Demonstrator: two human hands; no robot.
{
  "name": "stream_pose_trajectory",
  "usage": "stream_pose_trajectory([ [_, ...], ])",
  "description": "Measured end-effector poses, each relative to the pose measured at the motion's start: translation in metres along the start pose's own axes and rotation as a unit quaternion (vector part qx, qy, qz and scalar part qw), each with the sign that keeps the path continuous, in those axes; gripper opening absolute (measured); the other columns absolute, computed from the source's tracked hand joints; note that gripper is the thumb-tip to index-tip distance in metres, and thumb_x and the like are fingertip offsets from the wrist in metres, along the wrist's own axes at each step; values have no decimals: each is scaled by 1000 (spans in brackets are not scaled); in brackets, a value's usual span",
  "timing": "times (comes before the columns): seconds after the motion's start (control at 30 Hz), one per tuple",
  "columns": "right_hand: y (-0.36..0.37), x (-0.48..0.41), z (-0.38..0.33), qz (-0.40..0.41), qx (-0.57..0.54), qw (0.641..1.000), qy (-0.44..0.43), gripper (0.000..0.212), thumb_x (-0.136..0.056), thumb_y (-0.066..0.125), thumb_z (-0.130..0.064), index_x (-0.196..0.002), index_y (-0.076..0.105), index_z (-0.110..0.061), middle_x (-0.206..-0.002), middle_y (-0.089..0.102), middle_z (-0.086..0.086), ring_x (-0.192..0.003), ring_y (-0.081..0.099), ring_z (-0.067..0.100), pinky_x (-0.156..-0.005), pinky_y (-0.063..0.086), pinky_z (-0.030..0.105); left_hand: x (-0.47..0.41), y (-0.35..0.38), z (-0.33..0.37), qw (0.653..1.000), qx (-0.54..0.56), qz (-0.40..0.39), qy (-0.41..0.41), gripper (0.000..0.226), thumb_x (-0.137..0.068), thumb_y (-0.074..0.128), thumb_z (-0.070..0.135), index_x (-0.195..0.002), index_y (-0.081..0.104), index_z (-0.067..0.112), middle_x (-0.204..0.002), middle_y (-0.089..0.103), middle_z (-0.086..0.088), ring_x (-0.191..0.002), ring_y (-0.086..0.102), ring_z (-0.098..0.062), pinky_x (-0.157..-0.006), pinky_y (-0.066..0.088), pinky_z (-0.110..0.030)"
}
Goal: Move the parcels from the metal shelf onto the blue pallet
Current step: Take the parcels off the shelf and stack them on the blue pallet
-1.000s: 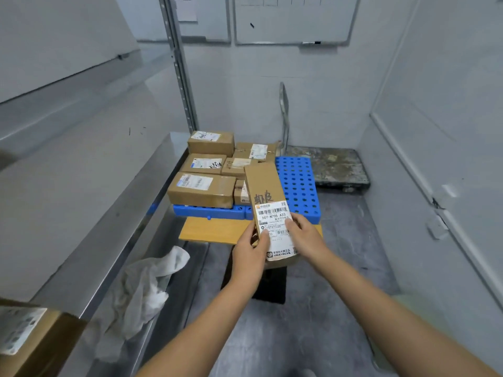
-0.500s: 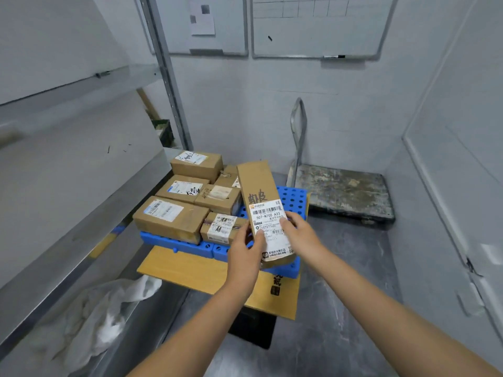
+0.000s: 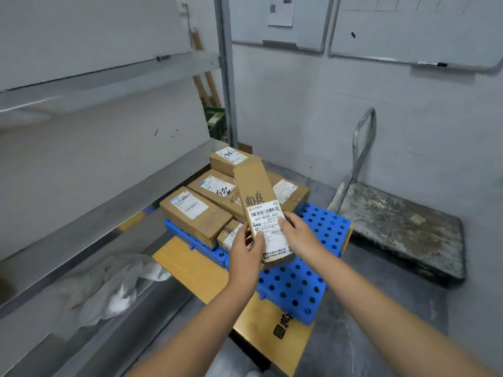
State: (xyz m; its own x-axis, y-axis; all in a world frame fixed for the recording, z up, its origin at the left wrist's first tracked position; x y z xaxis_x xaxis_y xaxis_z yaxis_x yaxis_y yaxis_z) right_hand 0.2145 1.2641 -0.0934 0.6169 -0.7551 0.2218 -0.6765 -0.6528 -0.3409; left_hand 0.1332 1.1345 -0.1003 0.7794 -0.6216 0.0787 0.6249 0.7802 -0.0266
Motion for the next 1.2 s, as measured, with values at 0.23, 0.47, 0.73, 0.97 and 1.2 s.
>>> stream_pose_trajectory([
  [0.23,65,-92,-36,-104,54,992,-39,36,-101,39,-29,-135,49,-20,-113,66,0,-90,66,12,-74,56,31,-68,-41,-10,993,56,107,-13,28,-98,55,22,-125,53,28,-110,68,10,-90,67,3,-65,53,-14],
  [0.47,125,-158,-54,-199,85,975,-51,36,-102,38,-32,-135,49,-23,-110,66,-1,-87,67,12,-70,56,32,-120,-75,-31,978,68,194,-39,29,-96,58,27,-124,54,32,-114,69,8,-102,67,-8,-86,57,-35],
  [0.73,174,-196,-47,-282,119,951,-49,34,-102,39,-29,-134,48,-21,-101,66,-4,-84,65,11,-70,55,29,-145,-96,-59,956,64,274,-82,32,-97,57,24,-129,56,25,-113,70,6,-101,67,-9,-89,56,-36],
  [0.97,201,-218,-46,-345,145,925,-57,37,-102,40,-31,-137,44,-18,-103,62,-5,-76,59,7,-56,43,20,-160,-109,-70,934,26,332,-127,31,-98,53,24,-129,58,21,-100,72,12,-85,69,-1,-65,53,-16],
  [1.2,220,-238,-39,-390,125,909,-82,38,-101,43,-28,-137,42,-16,-105,57,-8,-84,60,6,-62,46,17,-169,-112,-75,907,-6,388,-161,27,-100,50,23,-124,60,21,-97,72,11,-79,68,1,-57,48,-11],
])
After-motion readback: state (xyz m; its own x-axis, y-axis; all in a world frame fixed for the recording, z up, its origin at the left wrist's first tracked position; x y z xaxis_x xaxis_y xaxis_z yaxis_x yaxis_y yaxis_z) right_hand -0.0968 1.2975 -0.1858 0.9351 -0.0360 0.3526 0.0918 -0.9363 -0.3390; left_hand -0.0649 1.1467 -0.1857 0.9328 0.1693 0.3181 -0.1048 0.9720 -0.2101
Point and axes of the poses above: each hand's wrist, its own x-axis away from the middle knuckle, its own y-axis out of the palm, z = x × y, the point moved 9 cm from there along -x, towards the middle knuckle
